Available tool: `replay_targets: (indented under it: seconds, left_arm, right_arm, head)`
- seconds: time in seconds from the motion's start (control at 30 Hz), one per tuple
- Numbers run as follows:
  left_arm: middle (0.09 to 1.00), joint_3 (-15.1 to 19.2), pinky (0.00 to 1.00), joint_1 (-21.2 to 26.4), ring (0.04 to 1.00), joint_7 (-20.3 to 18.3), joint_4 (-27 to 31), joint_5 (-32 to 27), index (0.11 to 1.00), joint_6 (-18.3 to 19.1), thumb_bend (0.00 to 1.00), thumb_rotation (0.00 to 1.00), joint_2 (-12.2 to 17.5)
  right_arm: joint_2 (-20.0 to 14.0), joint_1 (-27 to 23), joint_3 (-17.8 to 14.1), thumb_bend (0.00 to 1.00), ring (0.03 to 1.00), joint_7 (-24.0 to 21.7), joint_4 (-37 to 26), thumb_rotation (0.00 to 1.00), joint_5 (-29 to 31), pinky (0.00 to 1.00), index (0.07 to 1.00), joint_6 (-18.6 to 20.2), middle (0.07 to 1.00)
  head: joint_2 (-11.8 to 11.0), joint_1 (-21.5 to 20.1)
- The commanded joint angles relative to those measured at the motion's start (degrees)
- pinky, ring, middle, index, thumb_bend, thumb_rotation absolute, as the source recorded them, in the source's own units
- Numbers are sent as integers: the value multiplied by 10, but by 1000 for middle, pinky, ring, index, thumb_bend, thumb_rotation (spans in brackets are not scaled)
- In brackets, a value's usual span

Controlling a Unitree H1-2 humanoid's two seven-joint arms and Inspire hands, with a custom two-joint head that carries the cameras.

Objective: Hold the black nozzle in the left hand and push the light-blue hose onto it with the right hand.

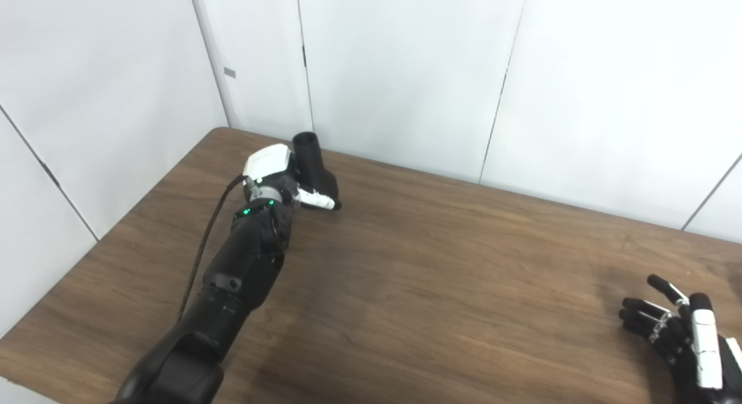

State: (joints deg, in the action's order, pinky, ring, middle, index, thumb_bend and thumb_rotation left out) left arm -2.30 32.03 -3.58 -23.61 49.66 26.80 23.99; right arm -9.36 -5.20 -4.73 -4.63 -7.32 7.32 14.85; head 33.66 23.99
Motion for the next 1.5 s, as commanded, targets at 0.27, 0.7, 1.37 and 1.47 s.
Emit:
replay_targets:
  seconds: [0.27,0.7,1.37,1.47]
  left_arm:
    - [595,-8,684,1,670,64,42,-14,484,-2,520,42,9]
    - [546,-64,563,-53,613,70,162,19,459,-3,516,0,7]
    - [528,-164,712,-148,614,32,323,95,454,-17,521,0,-67]
    - [524,-181,713,-161,612,32,333,96,457,-33,522,0,-83]
  right_arm:
    - [-10,4,4,376,642,-9,-3,1000,-4,654,820,-5,632]
    - [-6,2,11,398,625,-17,17,1000,0,633,821,-32,626]
    - [2,5,53,416,593,-5,0,1000,-59,578,781,-50,591]
    - [4,5,58,409,608,-2,-2,1000,-70,600,782,-55,586]
  head:
    - [4,-11]
    - [17,-55]
    - [49,-169]
    - [52,-184]
